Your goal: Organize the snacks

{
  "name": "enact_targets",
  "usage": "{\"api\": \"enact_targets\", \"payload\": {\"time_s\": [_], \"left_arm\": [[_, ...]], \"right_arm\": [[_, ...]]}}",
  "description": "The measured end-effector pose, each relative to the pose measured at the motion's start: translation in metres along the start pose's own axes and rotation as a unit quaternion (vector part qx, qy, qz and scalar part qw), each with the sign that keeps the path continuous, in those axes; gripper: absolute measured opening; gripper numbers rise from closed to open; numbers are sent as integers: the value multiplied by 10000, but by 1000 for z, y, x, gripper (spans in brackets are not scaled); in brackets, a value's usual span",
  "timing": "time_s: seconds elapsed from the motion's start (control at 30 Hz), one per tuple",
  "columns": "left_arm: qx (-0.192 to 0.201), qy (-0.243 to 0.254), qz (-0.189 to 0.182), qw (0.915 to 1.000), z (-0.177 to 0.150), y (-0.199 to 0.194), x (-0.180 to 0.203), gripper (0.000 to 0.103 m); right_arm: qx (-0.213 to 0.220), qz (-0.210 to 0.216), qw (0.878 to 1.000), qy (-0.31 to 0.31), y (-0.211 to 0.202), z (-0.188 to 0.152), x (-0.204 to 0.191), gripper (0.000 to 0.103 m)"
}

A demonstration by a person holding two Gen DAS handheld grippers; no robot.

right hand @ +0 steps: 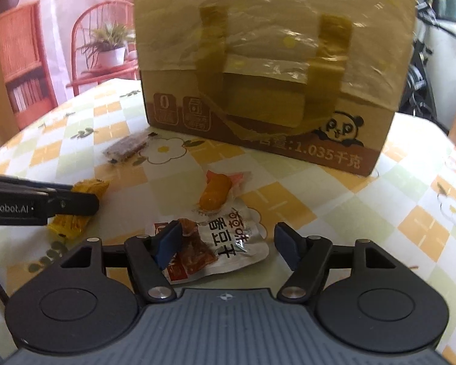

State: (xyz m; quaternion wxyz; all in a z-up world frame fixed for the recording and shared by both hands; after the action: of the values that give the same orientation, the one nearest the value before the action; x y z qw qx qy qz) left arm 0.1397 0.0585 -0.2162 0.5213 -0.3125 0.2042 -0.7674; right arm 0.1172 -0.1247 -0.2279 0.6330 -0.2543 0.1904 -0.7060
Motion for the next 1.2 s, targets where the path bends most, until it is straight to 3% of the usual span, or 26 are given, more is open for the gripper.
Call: {"api": "enact_targets", "payload": {"time_s": [0.13,0.43,0.5,0.73,0.97,1.2], "left_arm": [[6,-13,-3,10000,0,0,0,36],[13,-1,4,10000,0,0,0,36],[11,2,5,10000,-1,0,0,36],[17,20,15,10000,0,0,0,36],[33,-31,-18,10000,0,0,-1,36],[47,-64,-41,10000,0,-1,-2,36]], "right_arm": [[-26,67,10000,26,1,0,3,69],[76,174,9998,14,-4,-1,2,54],[176,202,9996,64,-7,-1,3,46],[153,248,9995,142,-8,-1,5,45],[-162,543,9955,753,-10,5,25,53],[-274,73,9988,395,-13,0,33,54]]}}
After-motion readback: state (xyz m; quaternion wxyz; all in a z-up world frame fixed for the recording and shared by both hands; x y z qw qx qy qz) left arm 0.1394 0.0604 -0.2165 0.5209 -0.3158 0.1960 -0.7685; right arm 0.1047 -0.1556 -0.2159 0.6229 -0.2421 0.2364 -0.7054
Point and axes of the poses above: each gripper's, at about its wrist camera, not at the fingertips, and y roughly the way its jaws point, x to its right, z to its top, the point moved 2 cm from there along y, roughly the way its jaws point, and after that the axes turned 6 degrees about -z, right-handed, at the moved point
